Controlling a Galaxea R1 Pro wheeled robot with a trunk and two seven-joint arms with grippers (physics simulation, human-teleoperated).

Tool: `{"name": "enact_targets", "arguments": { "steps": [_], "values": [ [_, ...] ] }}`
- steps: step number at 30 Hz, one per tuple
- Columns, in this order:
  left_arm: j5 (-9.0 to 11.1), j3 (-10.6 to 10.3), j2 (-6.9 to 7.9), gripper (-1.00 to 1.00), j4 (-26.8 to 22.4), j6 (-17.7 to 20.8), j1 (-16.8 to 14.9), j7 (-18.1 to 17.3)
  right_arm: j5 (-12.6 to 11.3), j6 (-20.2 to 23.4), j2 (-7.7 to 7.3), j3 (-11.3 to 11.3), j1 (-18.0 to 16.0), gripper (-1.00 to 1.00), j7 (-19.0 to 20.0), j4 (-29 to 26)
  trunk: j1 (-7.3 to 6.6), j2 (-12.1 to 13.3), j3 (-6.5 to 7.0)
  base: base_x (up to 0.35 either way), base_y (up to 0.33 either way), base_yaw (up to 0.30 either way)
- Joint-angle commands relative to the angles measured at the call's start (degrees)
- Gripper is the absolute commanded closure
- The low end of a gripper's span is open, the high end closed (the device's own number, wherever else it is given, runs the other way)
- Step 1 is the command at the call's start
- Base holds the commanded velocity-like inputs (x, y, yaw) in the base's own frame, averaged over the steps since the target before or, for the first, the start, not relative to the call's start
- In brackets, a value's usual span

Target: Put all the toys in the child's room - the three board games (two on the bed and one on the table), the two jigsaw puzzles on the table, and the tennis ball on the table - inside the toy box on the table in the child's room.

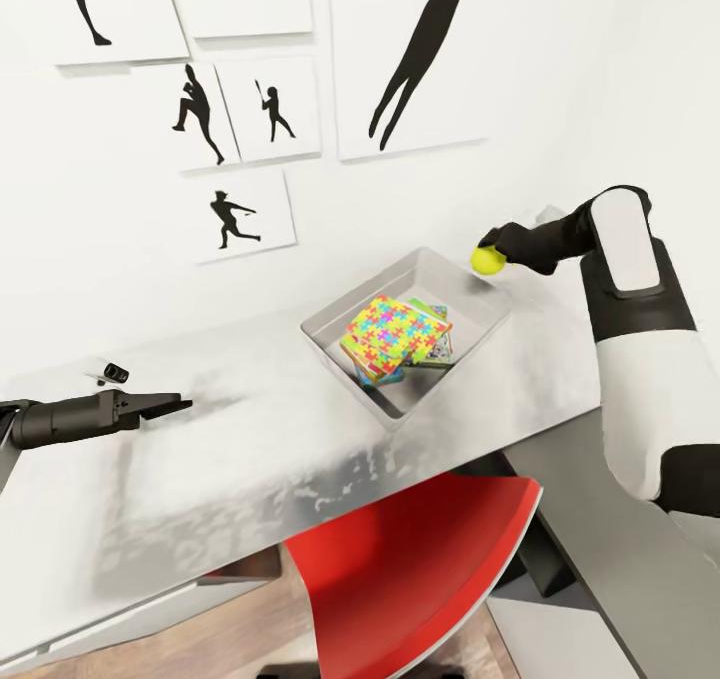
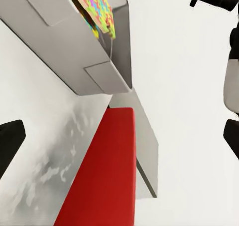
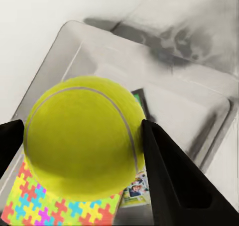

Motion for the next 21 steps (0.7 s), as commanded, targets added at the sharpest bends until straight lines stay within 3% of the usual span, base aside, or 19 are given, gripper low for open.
{"name": "enact_targets", "arguments": {
  "steps": [1,7,11,21],
  "values": [
    [-0.03,-0.05,0.04,-1.00,-0.02,0.63,-0.03,-0.22,-0.54,0.05,1.73,1.64,-1.39,1.00,-3.28,2.35,0.03,-0.10,0.01,0.000,0.000,0.000],
    [-0.04,0.05,0.05,-1.00,-0.02,0.58,-0.03,-0.22,1.28,0.05,5.03,4.44,-4.04,1.00,-6.14,11.73,0.03,-0.10,0.57,0.000,0.000,0.000],
    [0.02,0.12,0.05,-1.00,-0.02,0.58,-0.03,-0.22,4.54,0.05,5.53,4.82,-4.34,1.00,-6.44,13.33,0.03,-0.10,0.95,0.000,0.000,0.000],
    [0.06,0.04,-0.04,-1.00,-0.02,0.59,-0.03,-0.22,5.75,0.05,6.37,5.75,-4.48,1.00,-7.32,13.60,0.03,-0.10,1.90,0.000,0.000,0.000]
  ]
}}
